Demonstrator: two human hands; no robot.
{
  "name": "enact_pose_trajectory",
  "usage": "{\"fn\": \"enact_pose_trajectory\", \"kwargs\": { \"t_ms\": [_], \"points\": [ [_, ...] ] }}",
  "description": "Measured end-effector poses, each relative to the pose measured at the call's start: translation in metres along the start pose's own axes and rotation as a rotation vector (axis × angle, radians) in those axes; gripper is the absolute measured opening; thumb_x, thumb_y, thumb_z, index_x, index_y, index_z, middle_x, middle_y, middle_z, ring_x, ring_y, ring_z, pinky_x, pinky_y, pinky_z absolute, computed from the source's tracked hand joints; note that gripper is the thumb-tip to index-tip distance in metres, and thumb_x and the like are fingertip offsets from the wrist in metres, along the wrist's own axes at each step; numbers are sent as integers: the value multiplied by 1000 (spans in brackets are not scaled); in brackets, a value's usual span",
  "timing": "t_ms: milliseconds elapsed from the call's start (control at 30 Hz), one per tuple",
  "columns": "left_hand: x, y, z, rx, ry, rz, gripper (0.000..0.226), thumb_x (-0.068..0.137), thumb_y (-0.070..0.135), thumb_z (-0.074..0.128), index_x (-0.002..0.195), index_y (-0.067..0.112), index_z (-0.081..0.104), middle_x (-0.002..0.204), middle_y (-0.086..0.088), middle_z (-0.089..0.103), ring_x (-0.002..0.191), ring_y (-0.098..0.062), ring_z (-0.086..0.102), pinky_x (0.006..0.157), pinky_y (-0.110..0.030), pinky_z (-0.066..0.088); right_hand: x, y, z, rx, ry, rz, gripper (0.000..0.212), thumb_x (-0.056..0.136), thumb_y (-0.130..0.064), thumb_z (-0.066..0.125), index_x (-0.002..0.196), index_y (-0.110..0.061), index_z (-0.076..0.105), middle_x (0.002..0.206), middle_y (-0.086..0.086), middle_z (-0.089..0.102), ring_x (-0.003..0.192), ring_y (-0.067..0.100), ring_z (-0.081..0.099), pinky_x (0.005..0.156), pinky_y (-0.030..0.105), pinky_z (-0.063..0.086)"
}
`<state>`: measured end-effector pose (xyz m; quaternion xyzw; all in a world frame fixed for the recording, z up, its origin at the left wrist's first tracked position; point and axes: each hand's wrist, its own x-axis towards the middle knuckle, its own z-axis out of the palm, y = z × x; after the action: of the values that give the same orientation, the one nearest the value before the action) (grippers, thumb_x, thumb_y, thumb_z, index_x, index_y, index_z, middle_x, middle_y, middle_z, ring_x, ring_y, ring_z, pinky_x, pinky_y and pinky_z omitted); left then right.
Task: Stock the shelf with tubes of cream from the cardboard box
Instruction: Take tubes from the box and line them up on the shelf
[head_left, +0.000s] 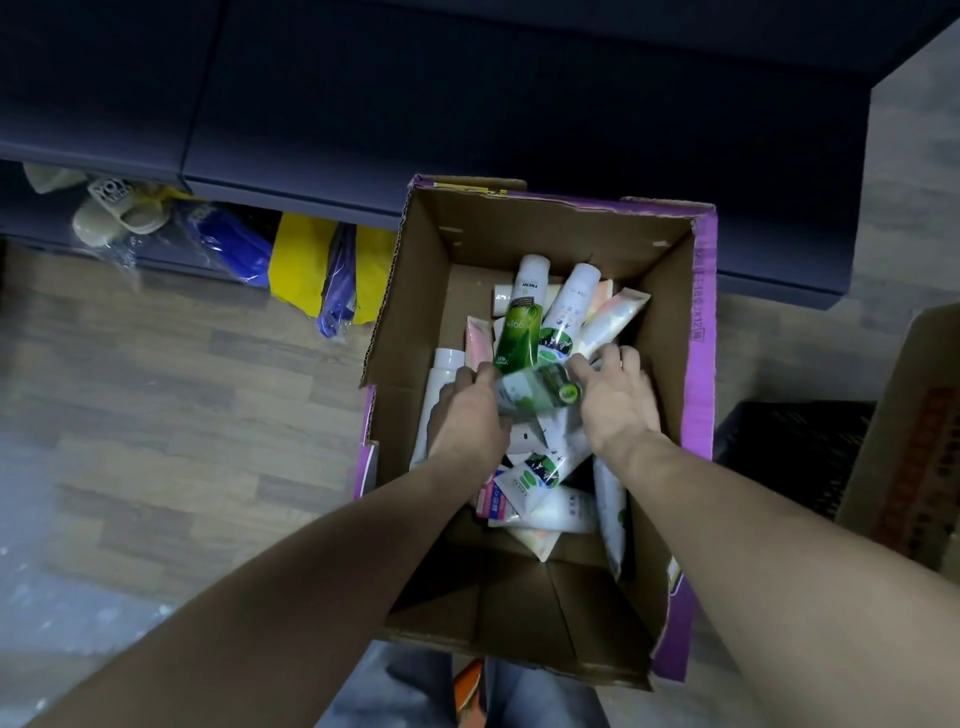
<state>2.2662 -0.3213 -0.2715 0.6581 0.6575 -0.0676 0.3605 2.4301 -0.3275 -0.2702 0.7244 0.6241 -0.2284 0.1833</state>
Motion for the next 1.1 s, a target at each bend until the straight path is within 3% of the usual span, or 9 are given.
{"fn": "enact_pose_trajectory", "kwargs": {
  "t_ms": [133, 233, 433, 500, 633, 733, 833, 967, 1100],
  "points": [
    [4, -5, 1, -245, -5, -219, 40, 89, 35, 62, 120, 14, 46, 111, -10, 60, 103, -32, 61, 87, -39, 52, 0, 2, 1, 1, -10, -24, 57, 87, -2, 55, 139, -22, 42, 138, 9, 40, 127, 32, 34, 98, 37, 39],
    [5, -13, 1, -231, -56, -371, 44, 92, 37, 60, 125, 12, 44, 118, -9, 62, 106, -32, 61, 81, -31, 46, 1, 5, 1, -81, 2, -74, 59, 88, 0, 52, 140, -25, 44, 137, 9, 41, 123, 32, 37, 96, 38, 40],
    [3, -16, 4, -154, -106, -379, 42, 92, 39, 58, 124, 16, 44, 118, -7, 63, 104, -31, 62, 81, -35, 49, 1, 3, 3, -162, 28, -144, 41, 95, -17, 52, 134, -21, 43, 133, 8, 49, 126, 29, 39, 96, 37, 38],
    [3, -14, 2, -178, -88, -396, 42, 92, 40, 57, 123, 15, 45, 118, -9, 63, 105, -31, 62, 81, -34, 49, -3, -1, 4, -28, 50, -129, 39, 95, -33, 56, 128, -17, 43, 126, 8, 55, 121, 28, 47, 93, 36, 38],
    [0, -9, -4, -226, -71, -403, 43, 93, 38, 56, 125, 12, 45, 120, -11, 62, 106, -31, 61, 77, -29, 42, -12, -16, -2, 484, 70, -8, 38, 92, -41, 61, 111, -14, 41, 105, 10, 60, 95, 32, 59, 77, 37, 47],
    [-3, -5, -10, -318, -38, -398, 46, 91, 33, 59, 127, 9, 44, 120, -12, 62, 105, -30, 61, 75, -25, 39, -14, -25, -5, 796, 31, 178, 37, 89, -50, 56, 102, -17, 46, 94, 8, 65, 89, 32, 61, 81, 42, 51],
    [-4, -2, -14, -383, -42, -399, 45, 90, 32, 61, 125, 10, 43, 114, -11, 62, 96, -29, 60, 75, -26, 41, -18, -27, -5, 1078, -3, 399, 27, 85, -44, 63, 94, -19, 59, 89, 3, 67, 89, 26, 63, 80, 32, 49],
    [-7, -1, -16, -367, -63, -353, 45, 87, 35, 63, 119, 10, 46, 111, -12, 64, 93, -30, 61, 79, -32, 49, -29, -28, -4, 1190, -68, 555, 43, 82, -38, 66, 116, -14, 53, 89, 2, 67, 79, 18, 63, 72, 29, 49],
    [-12, 2, -24, -353, -93, -303, 50, 80, 30, 73, 116, 7, 47, 109, -12, 65, 97, -31, 65, 82, -34, 54, -36, -28, -8, 1134, -83, 582, 62, 84, -50, 63, 127, -14, 36, 111, 4, 58, 94, 25, 57, 78, 31, 41]
  ]
}}
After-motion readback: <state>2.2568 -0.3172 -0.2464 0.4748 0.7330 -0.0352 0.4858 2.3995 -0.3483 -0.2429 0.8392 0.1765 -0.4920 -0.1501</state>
